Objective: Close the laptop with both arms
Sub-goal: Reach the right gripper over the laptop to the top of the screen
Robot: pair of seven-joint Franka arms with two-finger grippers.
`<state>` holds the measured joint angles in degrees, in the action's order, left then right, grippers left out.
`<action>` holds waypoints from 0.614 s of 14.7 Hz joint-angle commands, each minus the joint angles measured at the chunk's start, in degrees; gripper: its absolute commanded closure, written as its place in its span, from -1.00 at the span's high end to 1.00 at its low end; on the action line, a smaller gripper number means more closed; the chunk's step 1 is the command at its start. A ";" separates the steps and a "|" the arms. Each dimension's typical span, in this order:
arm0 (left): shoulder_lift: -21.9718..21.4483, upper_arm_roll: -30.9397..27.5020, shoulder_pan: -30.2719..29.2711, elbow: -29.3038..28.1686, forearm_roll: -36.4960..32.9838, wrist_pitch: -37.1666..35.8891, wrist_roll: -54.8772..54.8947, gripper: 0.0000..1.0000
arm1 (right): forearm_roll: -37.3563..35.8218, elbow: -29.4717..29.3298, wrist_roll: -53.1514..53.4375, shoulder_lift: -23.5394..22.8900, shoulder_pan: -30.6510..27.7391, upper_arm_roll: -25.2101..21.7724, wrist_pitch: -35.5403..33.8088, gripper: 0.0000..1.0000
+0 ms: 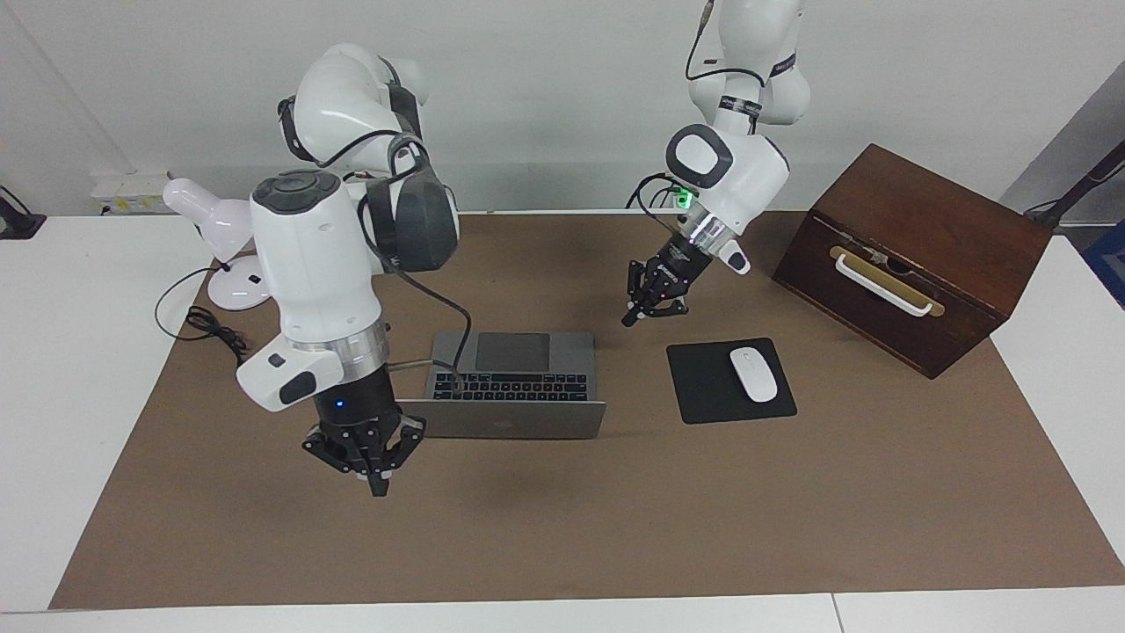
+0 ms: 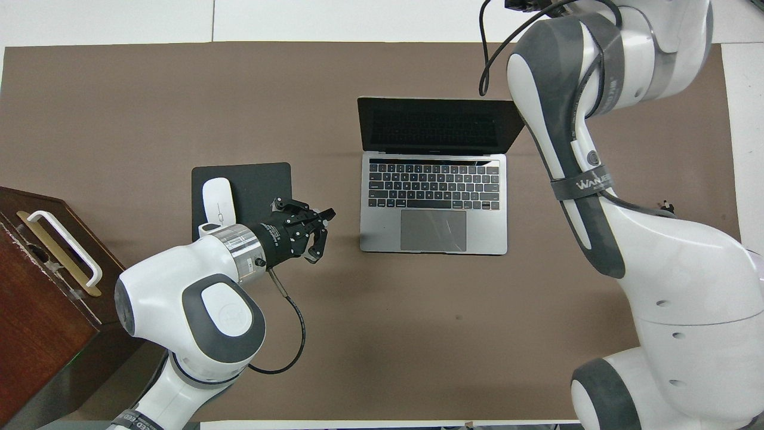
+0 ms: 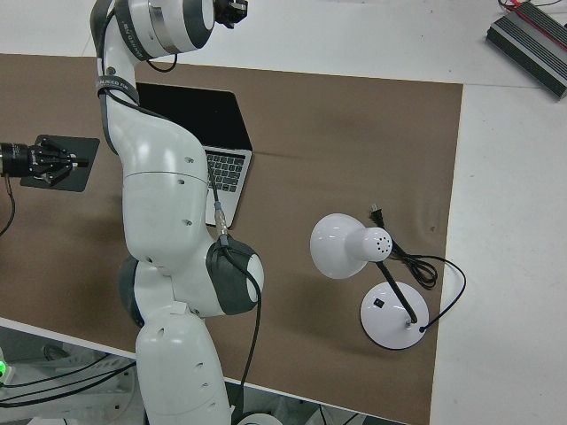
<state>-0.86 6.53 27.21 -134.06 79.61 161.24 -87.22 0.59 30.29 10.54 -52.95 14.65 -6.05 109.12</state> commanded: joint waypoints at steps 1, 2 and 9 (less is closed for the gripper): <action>2.00 -0.64 1.26 0.81 4.92 1.97 -0.67 -1.00 | -1.30 -2.95 2.99 -2.86 2.83 -2.99 2.14 -1.00; 2.87 -0.73 1.96 1.60 7.90 2.23 -0.67 -1.00 | -1.30 -2.95 4.22 -2.95 3.71 -3.44 2.50 -1.00; 10.43 -0.73 6.44 6.00 16.98 6.37 -0.49 -1.00 | 0.19 -2.95 9.40 -3.13 11.36 -6.43 0.92 -1.00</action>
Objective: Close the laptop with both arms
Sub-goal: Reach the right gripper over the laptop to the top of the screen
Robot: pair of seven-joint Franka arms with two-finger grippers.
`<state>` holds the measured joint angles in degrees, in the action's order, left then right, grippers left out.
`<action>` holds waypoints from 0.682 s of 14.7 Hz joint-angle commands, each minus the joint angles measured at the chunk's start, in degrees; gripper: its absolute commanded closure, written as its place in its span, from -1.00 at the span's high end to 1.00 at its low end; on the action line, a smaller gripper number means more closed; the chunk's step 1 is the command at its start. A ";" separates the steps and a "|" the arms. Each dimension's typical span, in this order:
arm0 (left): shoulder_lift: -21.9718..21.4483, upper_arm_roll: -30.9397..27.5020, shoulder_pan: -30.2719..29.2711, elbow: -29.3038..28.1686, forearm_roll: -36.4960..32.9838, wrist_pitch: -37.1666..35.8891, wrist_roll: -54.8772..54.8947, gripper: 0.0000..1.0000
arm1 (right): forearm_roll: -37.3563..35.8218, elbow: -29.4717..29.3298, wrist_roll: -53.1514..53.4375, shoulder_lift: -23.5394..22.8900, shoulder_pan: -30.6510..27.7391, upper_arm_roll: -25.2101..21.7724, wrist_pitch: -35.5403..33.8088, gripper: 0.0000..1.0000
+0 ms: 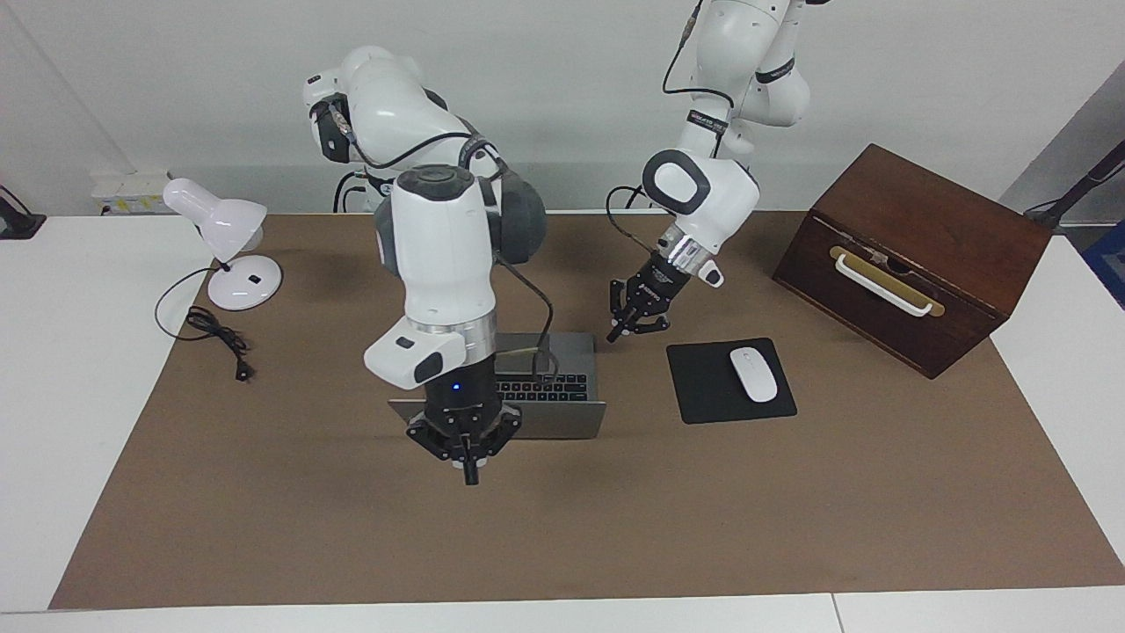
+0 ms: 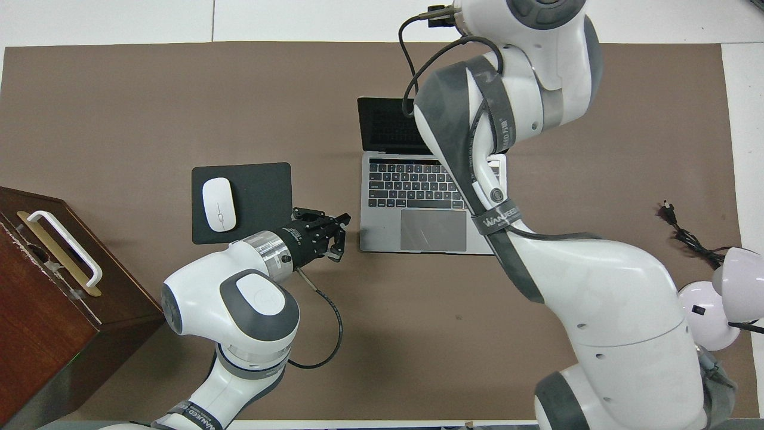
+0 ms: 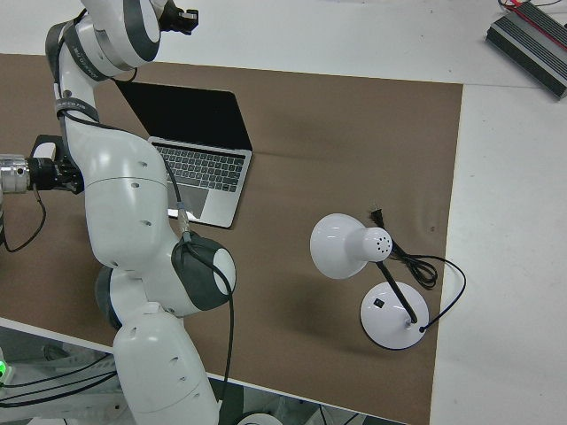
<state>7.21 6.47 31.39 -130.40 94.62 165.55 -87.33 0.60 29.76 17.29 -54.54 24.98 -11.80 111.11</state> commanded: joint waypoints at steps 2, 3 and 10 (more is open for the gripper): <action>3.25 -0.67 3.06 2.52 1.97 2.40 -0.30 -1.00 | 2.21 -2.42 3.10 -1.97 1.29 -0.68 -1.07 -1.00; 3.95 -0.75 4.02 2.69 1.88 3.28 -0.29 -1.00 | 2.56 -2.42 3.11 -2.23 1.29 -0.68 -1.07 -1.00; 6.67 -0.75 6.93 3.66 1.62 5.74 0.06 -1.00 | 8.09 -1.64 3.11 -1.54 0.42 -0.86 -4.93 -1.00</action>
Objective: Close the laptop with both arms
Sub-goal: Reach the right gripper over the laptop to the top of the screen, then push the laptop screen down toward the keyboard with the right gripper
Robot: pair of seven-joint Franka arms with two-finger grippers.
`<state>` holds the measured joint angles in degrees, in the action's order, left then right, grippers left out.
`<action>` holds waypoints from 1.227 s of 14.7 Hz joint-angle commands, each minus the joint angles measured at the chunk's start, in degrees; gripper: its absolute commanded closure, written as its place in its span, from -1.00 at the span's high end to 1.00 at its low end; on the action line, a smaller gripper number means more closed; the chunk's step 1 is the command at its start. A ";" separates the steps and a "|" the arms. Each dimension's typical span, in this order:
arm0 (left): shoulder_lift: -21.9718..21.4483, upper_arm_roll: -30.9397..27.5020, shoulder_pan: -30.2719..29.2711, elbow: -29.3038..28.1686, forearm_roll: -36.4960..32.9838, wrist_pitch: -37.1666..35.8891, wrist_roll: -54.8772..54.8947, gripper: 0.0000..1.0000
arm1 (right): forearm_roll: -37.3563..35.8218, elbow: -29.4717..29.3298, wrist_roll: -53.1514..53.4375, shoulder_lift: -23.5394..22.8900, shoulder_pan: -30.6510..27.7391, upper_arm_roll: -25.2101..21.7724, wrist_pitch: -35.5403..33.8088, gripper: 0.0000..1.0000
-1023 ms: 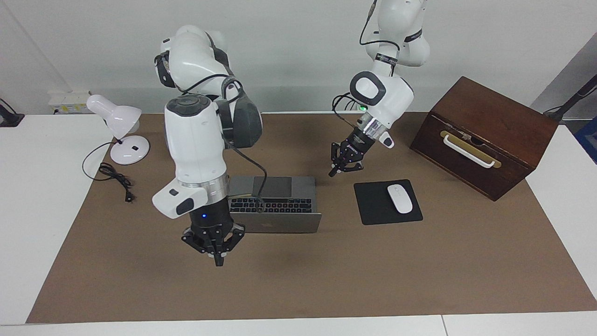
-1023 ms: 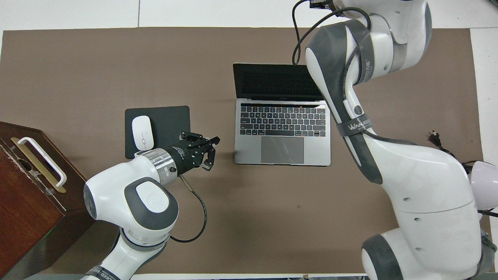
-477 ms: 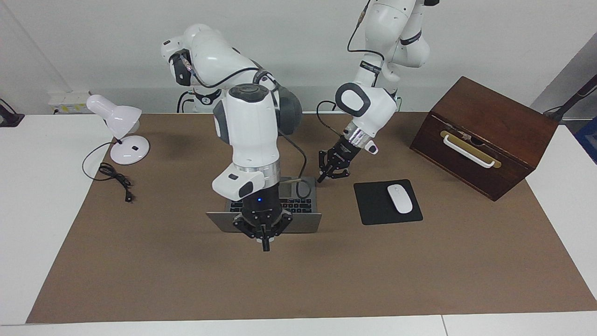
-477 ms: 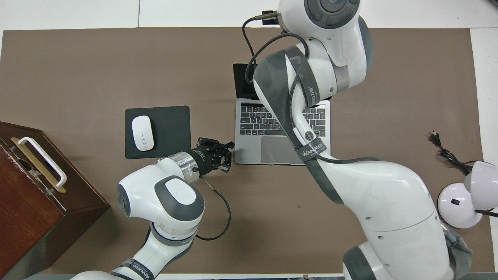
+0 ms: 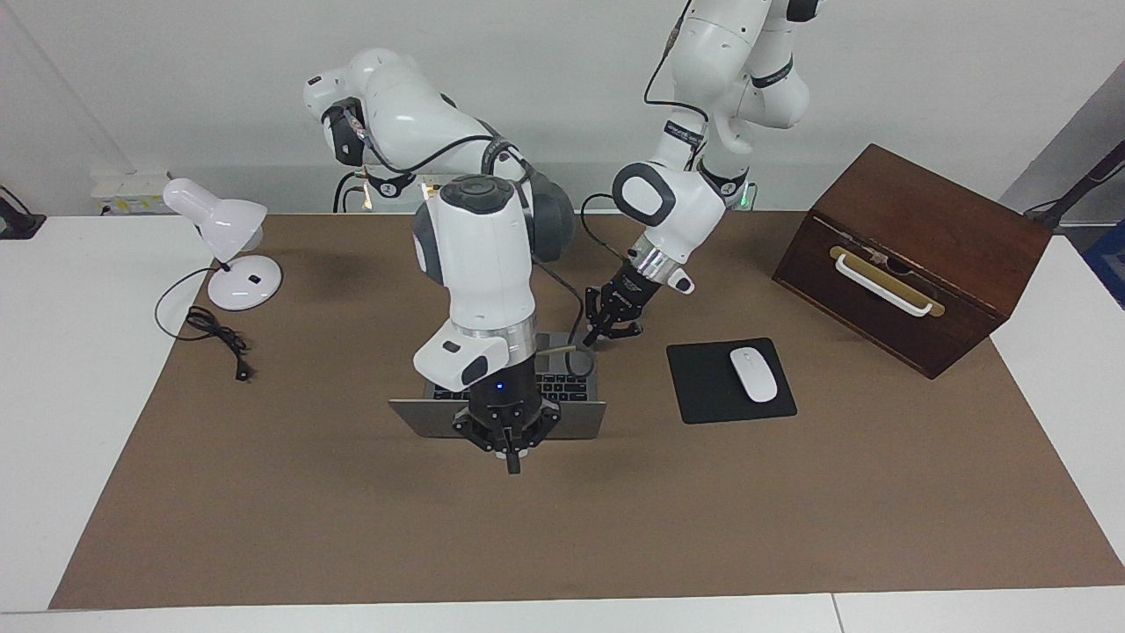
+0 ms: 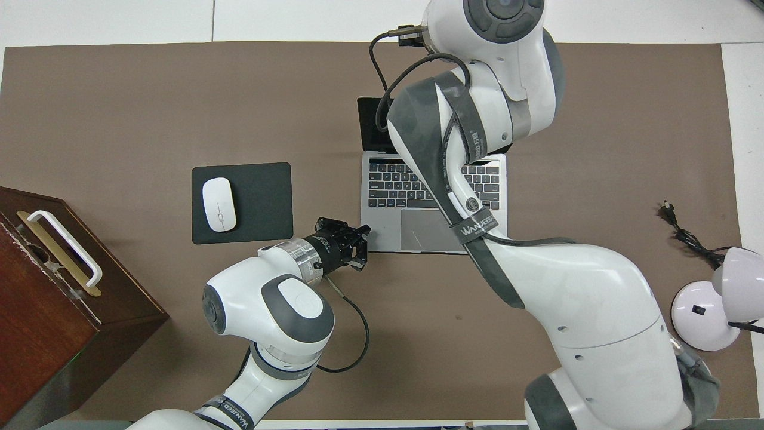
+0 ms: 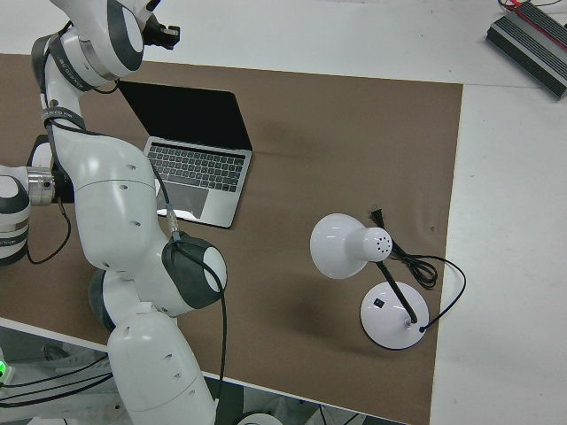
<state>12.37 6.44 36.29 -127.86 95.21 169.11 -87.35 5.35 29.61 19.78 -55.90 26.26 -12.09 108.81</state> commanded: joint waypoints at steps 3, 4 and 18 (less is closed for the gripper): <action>2.57 -0.73 2.21 1.91 1.03 2.63 0.16 -1.00 | 3.88 4.10 0.61 3.58 -1.91 0.05 -1.94 -1.00; 3.09 -0.73 2.73 2.26 1.03 3.24 0.16 -1.00 | 3.88 8.23 0.52 5.61 -1.91 0.14 -1.06 -1.00; 4.42 -0.73 2.91 2.36 0.76 3.60 1.92 -1.00 | 5.63 25.04 0.61 14.67 -0.94 1.02 3.00 -1.00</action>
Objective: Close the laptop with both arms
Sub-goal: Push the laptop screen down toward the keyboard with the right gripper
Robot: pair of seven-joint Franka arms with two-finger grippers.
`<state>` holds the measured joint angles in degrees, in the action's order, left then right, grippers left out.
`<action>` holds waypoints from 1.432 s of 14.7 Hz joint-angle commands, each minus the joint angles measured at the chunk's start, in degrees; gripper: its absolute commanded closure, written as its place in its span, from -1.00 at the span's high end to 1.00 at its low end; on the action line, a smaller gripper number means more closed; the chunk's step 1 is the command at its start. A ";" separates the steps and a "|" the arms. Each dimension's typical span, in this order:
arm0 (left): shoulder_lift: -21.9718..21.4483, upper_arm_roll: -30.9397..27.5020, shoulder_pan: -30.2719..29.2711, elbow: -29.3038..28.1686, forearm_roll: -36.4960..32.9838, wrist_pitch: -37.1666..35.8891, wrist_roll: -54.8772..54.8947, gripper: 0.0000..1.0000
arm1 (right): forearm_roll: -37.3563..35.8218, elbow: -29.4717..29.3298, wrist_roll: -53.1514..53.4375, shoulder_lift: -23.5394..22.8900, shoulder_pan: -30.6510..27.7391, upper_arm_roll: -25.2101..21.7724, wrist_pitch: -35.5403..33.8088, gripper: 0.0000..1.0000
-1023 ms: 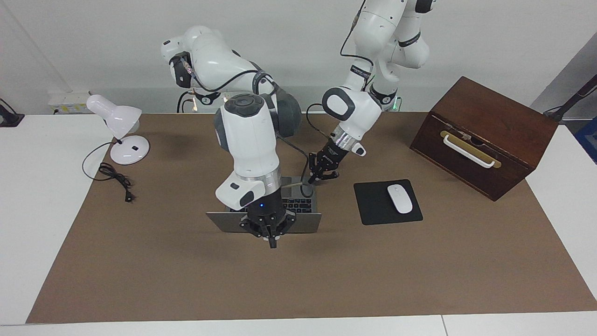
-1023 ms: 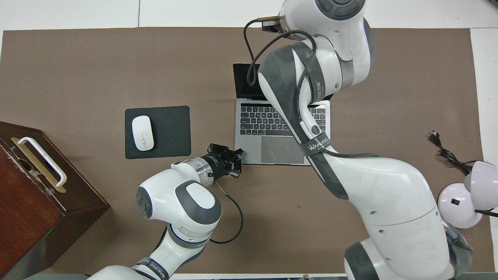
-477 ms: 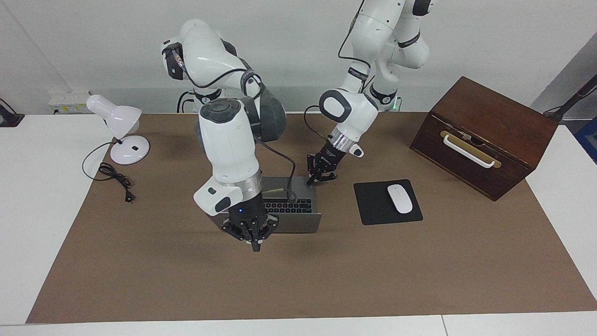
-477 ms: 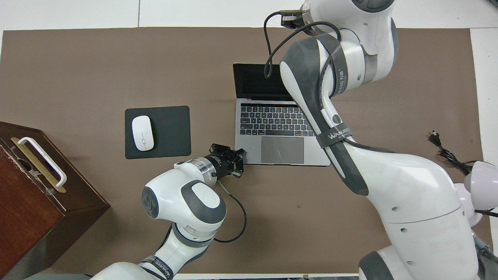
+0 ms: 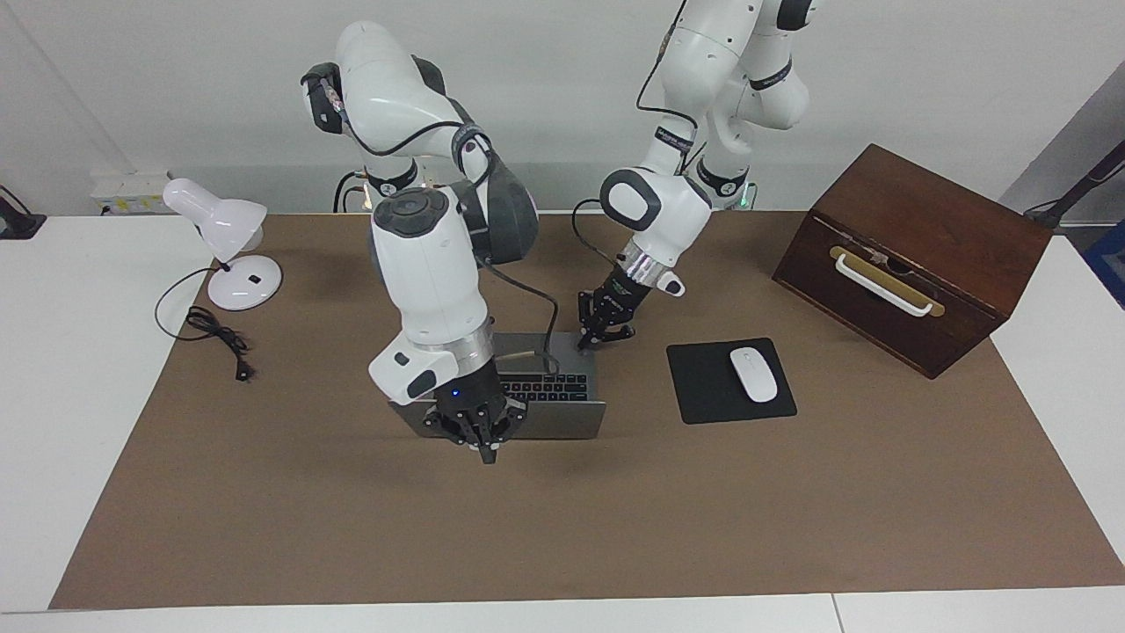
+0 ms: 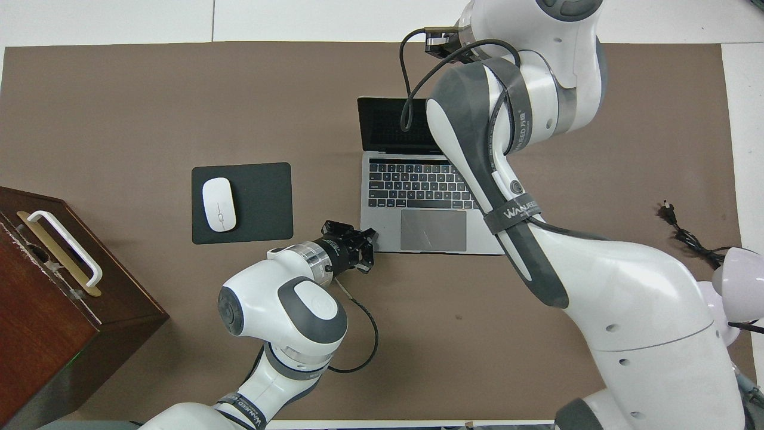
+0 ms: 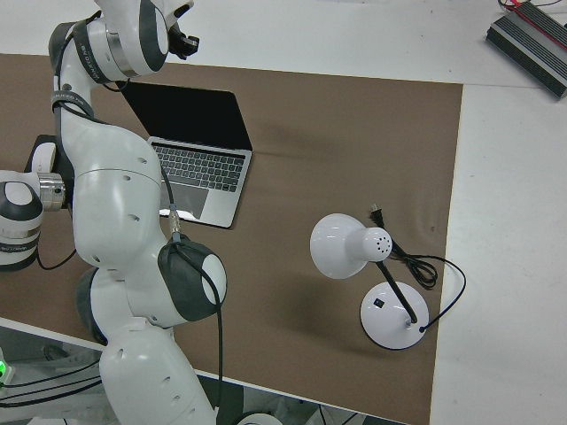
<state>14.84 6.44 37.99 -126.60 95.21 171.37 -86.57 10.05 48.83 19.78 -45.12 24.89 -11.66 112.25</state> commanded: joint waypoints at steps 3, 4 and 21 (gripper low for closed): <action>1.95 -0.73 1.21 1.10 0.85 1.34 1.14 -1.00 | 1.02 12.05 0.61 7.41 1.39 0.68 -1.42 -1.00; 1.95 -0.73 1.21 1.10 0.85 1.34 1.23 -1.00 | 1.02 13.73 0.61 8.38 1.39 1.46 -1.77 -1.00; 1.95 -0.64 1.13 1.01 0.94 1.34 1.58 -1.00 | 7.79 28.14 4.21 17.08 2.18 2.70 -15.22 -1.00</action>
<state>14.85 6.44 38.00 -126.60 95.21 171.40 -86.42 16.80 70.31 22.96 -32.10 26.31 -9.28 96.67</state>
